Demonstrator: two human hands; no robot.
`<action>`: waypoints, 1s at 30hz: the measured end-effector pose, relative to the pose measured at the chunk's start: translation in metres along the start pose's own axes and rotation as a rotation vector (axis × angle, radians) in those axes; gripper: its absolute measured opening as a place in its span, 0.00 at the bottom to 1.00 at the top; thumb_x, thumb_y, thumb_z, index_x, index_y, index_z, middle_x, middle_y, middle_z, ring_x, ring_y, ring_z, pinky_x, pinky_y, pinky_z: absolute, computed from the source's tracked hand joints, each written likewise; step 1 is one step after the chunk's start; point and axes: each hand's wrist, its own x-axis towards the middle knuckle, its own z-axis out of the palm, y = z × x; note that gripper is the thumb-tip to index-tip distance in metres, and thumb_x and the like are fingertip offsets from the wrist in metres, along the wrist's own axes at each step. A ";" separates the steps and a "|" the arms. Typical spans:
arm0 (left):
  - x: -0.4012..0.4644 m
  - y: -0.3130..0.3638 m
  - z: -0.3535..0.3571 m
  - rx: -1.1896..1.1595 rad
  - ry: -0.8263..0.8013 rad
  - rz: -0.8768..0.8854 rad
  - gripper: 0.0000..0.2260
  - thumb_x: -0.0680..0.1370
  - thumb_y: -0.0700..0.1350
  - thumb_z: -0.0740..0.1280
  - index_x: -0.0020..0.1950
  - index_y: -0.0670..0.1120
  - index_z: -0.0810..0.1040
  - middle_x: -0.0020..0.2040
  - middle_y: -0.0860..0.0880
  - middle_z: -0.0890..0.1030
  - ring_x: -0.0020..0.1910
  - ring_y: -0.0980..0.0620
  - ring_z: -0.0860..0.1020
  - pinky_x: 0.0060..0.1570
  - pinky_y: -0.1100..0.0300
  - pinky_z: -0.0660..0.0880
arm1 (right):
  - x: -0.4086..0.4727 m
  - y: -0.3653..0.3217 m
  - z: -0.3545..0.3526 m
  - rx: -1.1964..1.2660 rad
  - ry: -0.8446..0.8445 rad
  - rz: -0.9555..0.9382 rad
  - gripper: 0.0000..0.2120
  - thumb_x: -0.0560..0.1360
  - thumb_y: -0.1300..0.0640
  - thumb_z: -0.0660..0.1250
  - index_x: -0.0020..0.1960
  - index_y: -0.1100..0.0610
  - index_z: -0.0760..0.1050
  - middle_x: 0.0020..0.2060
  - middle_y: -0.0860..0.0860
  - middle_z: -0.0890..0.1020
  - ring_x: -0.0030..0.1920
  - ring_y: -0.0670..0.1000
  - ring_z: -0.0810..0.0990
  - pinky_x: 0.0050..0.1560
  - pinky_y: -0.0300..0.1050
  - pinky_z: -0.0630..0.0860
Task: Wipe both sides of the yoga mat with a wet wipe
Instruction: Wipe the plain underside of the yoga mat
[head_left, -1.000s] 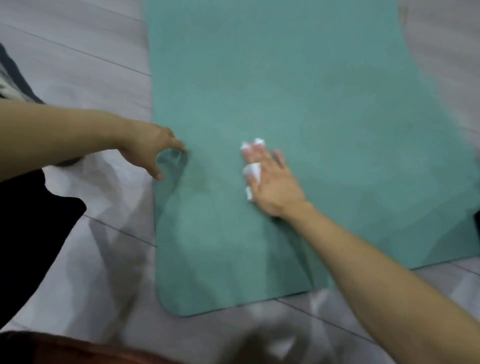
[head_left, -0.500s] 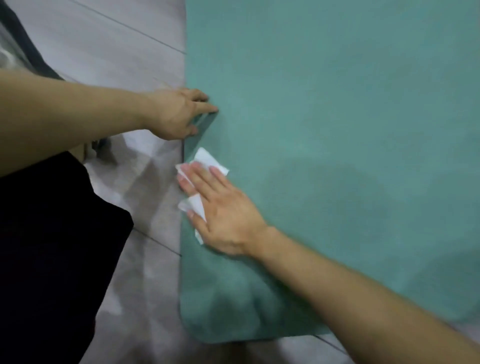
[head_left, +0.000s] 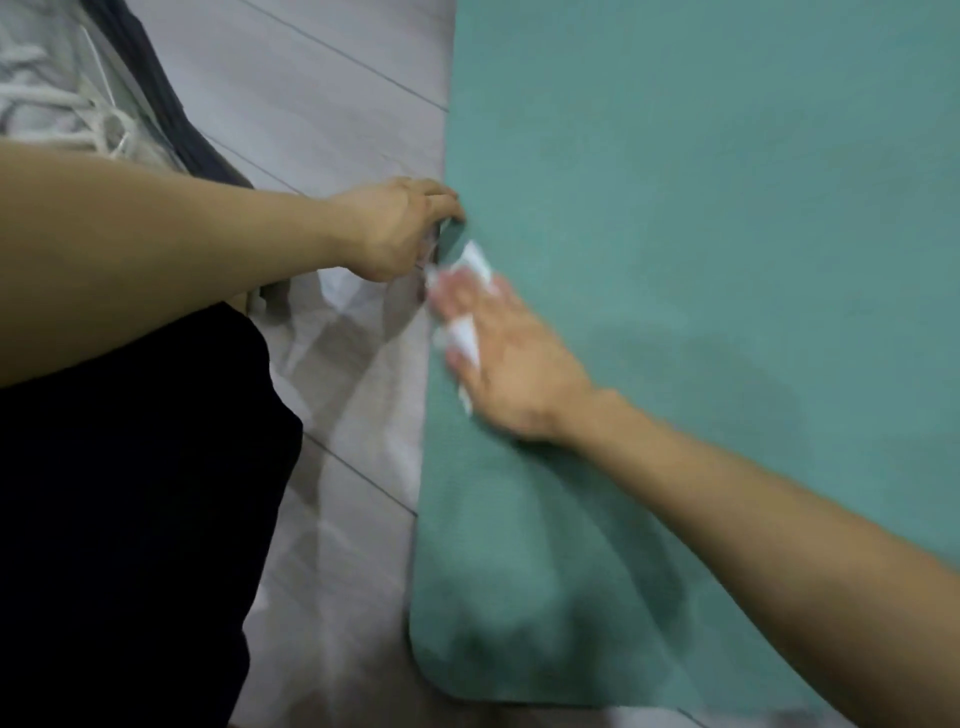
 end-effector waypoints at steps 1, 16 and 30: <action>0.001 0.001 0.001 -0.010 0.011 0.000 0.25 0.80 0.37 0.66 0.77 0.43 0.71 0.78 0.41 0.69 0.74 0.38 0.71 0.75 0.49 0.66 | -0.025 -0.017 0.004 0.002 -0.045 -0.125 0.31 0.87 0.47 0.54 0.86 0.55 0.51 0.85 0.53 0.55 0.85 0.51 0.48 0.84 0.53 0.45; -0.004 -0.002 -0.006 -0.051 0.012 -0.257 0.31 0.76 0.44 0.71 0.79 0.44 0.68 0.75 0.40 0.72 0.73 0.38 0.71 0.72 0.46 0.69 | 0.003 0.008 -0.005 -0.053 -0.081 -0.235 0.30 0.88 0.47 0.51 0.86 0.55 0.49 0.85 0.53 0.54 0.85 0.50 0.45 0.84 0.52 0.42; -0.007 -0.003 -0.013 -0.013 -0.074 -0.241 0.45 0.64 0.71 0.68 0.75 0.48 0.73 0.73 0.44 0.75 0.69 0.41 0.75 0.71 0.49 0.72 | 0.058 0.054 -0.021 -0.051 -0.023 -0.124 0.30 0.88 0.46 0.50 0.86 0.53 0.49 0.85 0.51 0.54 0.85 0.48 0.44 0.84 0.49 0.42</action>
